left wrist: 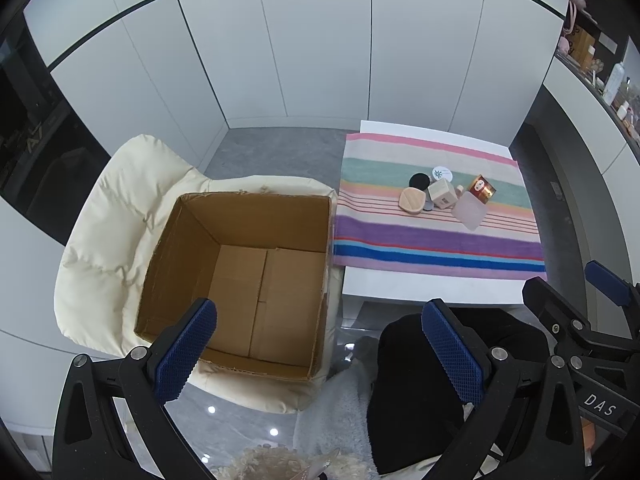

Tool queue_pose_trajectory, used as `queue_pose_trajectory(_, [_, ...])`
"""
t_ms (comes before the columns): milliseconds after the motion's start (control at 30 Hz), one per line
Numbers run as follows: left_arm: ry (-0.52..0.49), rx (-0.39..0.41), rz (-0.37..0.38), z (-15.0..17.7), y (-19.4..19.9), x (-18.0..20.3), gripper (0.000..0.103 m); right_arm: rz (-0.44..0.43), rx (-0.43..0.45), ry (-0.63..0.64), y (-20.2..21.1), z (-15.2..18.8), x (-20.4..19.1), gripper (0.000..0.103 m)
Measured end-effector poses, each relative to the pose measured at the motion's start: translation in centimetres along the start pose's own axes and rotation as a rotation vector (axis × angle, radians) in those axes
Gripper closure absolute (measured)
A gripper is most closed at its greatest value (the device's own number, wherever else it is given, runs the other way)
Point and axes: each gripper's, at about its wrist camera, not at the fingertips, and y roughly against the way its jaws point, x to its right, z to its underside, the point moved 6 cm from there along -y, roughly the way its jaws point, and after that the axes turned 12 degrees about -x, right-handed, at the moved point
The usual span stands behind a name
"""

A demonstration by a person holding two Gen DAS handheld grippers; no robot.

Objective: Organize objects

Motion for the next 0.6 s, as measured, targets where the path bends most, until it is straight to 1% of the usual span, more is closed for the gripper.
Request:
queue_pose_trajectory(300, [-0.005, 0.006, -0.012, -0.2, 0.1, 0.5, 0.0, -0.008, -0.009, 0.007, 0.0, -0.1, 0.3, 0.0])
queue_pose_trajectory(533, [-0.021, 0.0, -0.005, -0.7, -0.2, 2.1, 0.0, -0.016, -0.02, -0.01, -0.6, -0.6, 2.4, 0.0])
queue_pose_trajectory(600, [-0.029, 0.004, -0.019, -1.0, -0.3, 2.8, 0.0, -0.017, -0.022, -0.019, -0.8, -0.7, 3.2, 0.0])
